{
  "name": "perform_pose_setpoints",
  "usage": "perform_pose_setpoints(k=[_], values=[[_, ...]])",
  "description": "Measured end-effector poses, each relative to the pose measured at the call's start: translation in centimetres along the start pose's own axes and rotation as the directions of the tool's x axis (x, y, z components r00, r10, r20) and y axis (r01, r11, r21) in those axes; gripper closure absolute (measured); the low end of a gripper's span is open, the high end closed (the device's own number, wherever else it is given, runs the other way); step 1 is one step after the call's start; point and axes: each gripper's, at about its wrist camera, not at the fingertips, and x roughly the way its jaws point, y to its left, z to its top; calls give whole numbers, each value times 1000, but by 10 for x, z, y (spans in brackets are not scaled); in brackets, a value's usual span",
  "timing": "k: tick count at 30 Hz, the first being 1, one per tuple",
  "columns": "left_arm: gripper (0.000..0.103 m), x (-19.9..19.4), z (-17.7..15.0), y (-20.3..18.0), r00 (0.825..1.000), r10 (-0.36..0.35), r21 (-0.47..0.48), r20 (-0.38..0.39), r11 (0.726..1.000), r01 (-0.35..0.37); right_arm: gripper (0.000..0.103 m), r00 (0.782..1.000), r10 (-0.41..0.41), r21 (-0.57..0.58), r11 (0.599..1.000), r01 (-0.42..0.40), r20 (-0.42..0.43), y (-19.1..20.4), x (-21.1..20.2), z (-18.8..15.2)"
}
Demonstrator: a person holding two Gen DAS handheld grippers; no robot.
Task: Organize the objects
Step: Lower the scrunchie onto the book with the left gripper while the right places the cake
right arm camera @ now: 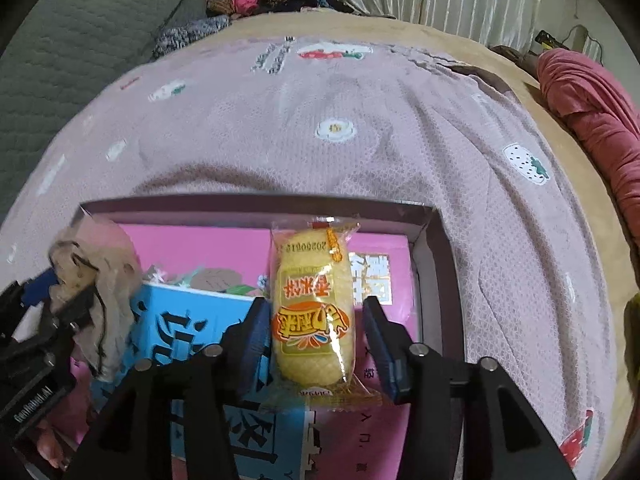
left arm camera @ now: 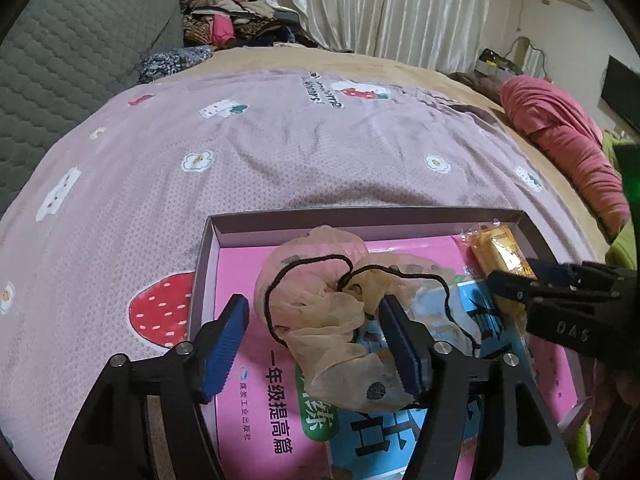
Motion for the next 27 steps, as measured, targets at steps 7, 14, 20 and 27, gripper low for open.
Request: perform_pose_setpoints(k=[7, 14, 20, 27], values=[[29, -3, -4, -5, 990, 130, 82, -47, 989, -126, 40, 1000, 1, -5, 1000, -1, 13, 1, -12, 1], [28, -17, -2, -1, 993, 119, 84, -29, 990, -116, 35, 999, 15, -20, 1000, -14, 35, 7, -28, 0], [24, -18, 1, 7, 998, 20, 31, -61, 999, -18, 27, 1000, 5, -25, 1000, -5, 30, 10, -34, -1], [24, -5, -6, -4, 990, 111, 113, -89, 989, -101, 25, 999, -4, -32, 999, 5, 39, 12, -39, 0]])
